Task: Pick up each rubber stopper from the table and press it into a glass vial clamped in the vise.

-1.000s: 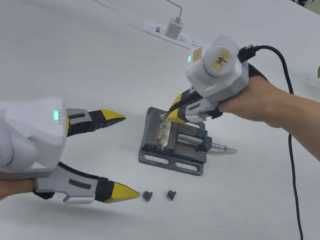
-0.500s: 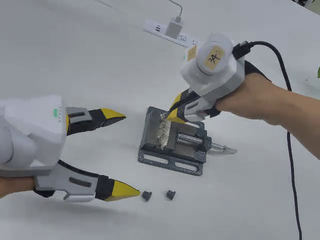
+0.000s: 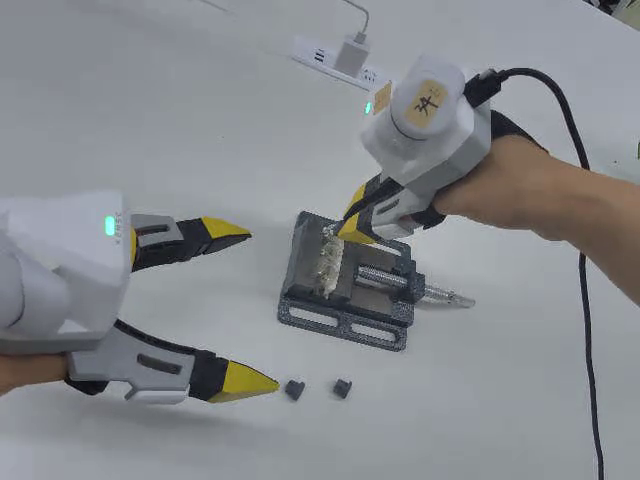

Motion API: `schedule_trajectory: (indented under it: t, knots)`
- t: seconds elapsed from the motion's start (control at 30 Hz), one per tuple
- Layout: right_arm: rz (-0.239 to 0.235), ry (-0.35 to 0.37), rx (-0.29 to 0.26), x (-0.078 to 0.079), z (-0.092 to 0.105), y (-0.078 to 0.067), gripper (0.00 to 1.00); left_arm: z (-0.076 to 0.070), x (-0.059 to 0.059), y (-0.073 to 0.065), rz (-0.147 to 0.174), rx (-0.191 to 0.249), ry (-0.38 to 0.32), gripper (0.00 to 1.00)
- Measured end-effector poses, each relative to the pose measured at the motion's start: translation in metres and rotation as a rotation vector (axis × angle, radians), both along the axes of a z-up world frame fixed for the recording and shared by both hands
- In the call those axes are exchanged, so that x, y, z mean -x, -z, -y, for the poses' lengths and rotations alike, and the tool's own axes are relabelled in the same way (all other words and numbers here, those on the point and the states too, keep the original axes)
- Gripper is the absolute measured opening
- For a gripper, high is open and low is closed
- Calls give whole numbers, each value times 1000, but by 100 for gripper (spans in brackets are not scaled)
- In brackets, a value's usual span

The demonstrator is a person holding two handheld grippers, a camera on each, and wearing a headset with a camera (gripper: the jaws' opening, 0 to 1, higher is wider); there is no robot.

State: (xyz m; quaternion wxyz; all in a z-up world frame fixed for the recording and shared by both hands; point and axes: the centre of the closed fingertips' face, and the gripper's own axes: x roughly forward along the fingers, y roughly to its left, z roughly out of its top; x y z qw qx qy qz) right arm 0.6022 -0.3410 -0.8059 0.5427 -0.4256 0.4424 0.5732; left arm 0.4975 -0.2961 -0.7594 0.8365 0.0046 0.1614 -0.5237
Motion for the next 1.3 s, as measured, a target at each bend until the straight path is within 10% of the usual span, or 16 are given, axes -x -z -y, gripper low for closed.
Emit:
schedule_trajectory:
  t: [1.3]
  knots:
    - [5, -29, 54, -1, 1, 6, 5, -2, 4, 2, -2, 6, -7, 78]
